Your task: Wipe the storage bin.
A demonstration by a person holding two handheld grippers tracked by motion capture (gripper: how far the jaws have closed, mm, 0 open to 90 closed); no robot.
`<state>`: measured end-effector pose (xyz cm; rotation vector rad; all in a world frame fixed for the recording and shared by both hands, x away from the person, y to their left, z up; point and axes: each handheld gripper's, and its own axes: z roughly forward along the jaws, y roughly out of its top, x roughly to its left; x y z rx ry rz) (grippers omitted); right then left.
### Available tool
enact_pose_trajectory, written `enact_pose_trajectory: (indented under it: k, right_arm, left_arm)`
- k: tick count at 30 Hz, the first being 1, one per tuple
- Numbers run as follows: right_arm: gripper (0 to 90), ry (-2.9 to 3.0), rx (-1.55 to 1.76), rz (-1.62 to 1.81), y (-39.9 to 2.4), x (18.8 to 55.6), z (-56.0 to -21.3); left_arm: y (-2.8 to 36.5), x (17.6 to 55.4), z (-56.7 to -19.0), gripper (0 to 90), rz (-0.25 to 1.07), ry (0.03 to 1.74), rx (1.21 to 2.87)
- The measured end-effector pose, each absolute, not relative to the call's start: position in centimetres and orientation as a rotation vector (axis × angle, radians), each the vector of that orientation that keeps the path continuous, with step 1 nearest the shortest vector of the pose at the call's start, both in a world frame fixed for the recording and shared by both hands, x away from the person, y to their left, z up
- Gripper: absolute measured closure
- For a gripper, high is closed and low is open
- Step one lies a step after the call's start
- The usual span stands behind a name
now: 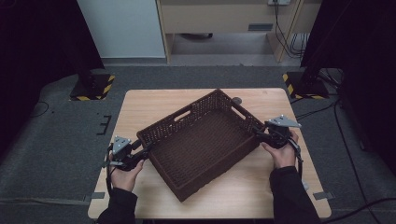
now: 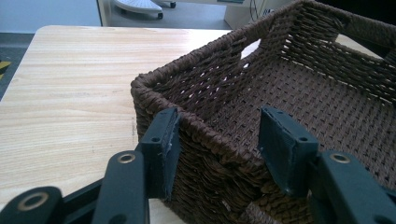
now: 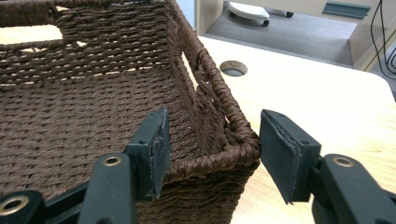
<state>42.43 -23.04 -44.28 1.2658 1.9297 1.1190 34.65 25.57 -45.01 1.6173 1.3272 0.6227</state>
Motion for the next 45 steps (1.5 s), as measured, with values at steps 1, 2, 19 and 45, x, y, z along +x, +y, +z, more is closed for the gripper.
enact_pose_trajectory:
  k: [1,2,19,45]
  right_arm:
    - [44.0,1.93,1.267,1.123,-23.1,42.3,-44.3]
    - [43.8,1.926,1.272,1.129,-23.1,42.0,-44.3]
    - [63.3,1.959,1.263,1.145,-23.8,42.7,-44.3]
    - [78.3,2.04,1.222,1.168,-23.3,40.9,-44.7]
  left_arm:
    - [25.6,34.8,-45.1,47.1,0.622,1.325,1.612]
    - [25.7,34.9,-45.1,47.2,0.622,1.326,1.61]
    - [25.9,35.3,-44.9,47.8,0.628,1.323,1.609]
    - [25.7,35.3,-45.4,50.0,0.589,1.328,1.646]
